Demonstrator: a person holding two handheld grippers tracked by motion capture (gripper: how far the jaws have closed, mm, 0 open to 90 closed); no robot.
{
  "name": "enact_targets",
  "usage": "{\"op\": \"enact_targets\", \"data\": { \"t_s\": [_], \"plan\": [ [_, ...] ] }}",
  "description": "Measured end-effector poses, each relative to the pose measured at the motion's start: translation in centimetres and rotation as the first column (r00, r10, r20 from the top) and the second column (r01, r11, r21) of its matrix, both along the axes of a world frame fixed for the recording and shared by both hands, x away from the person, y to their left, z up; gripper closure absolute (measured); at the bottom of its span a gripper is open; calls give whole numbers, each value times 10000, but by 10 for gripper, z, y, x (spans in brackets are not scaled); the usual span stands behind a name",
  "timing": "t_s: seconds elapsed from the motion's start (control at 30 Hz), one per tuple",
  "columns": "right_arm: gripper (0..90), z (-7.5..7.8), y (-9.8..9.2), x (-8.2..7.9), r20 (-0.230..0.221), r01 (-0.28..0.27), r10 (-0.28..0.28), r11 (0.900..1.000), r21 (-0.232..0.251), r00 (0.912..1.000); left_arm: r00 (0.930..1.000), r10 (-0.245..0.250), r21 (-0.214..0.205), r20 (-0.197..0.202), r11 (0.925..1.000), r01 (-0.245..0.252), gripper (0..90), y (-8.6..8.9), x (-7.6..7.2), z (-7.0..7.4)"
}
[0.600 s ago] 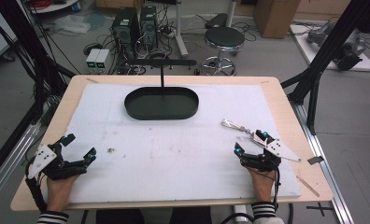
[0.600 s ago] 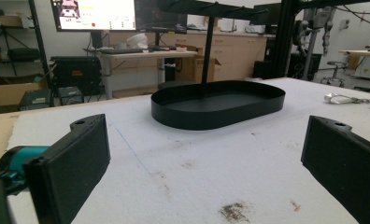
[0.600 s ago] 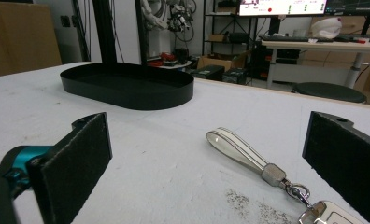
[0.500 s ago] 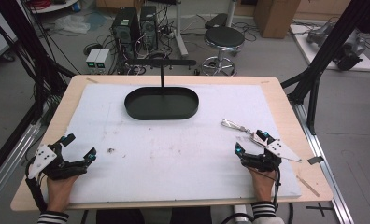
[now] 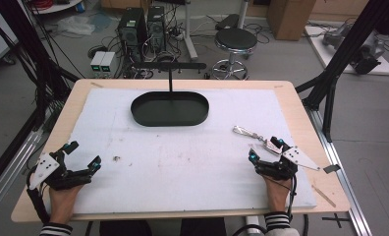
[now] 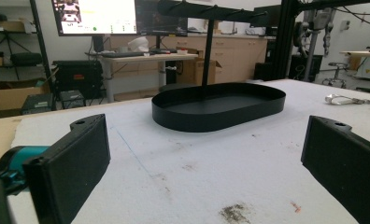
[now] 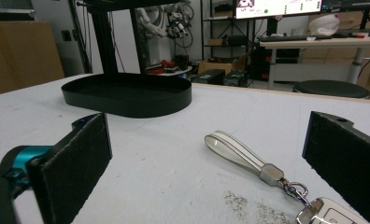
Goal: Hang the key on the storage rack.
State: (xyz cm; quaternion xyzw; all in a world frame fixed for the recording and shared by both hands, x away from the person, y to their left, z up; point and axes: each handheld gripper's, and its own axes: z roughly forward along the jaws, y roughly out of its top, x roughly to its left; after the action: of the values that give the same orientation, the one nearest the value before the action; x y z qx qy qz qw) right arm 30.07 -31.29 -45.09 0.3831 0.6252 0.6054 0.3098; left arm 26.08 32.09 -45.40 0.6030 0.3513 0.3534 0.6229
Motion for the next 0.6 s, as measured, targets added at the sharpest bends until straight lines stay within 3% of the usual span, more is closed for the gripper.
{"op": "enact_targets", "data": {
  "t_s": [0.13,0.17,0.3,0.5,0.6],
  "plan": [
    [3,1,-2,2,-164,-131,131,9999,6,9998,10000,-26,2,0,10000,26,17,0,0,0],
    [3,3,-4,2,-259,-14,6,9996,-291,9997,10000,-30,-20,15,10000,30,17,0,0,0],
    [3,9,-10,2,-117,-100,98,9998,-197,9999,10000,-29,-4,24,10000,29,17,0,0,0],
    [3,27,-18,6,-306,-420,409,9985,-355,9987,10000,-24,19,13,10000,24,17,-1,0,0],
    [3,40,-23,12,-360,-611,588,9958,-682,9976,10000,-29,20,-6,10000,29,17,-1,0,0]
  ]
}}
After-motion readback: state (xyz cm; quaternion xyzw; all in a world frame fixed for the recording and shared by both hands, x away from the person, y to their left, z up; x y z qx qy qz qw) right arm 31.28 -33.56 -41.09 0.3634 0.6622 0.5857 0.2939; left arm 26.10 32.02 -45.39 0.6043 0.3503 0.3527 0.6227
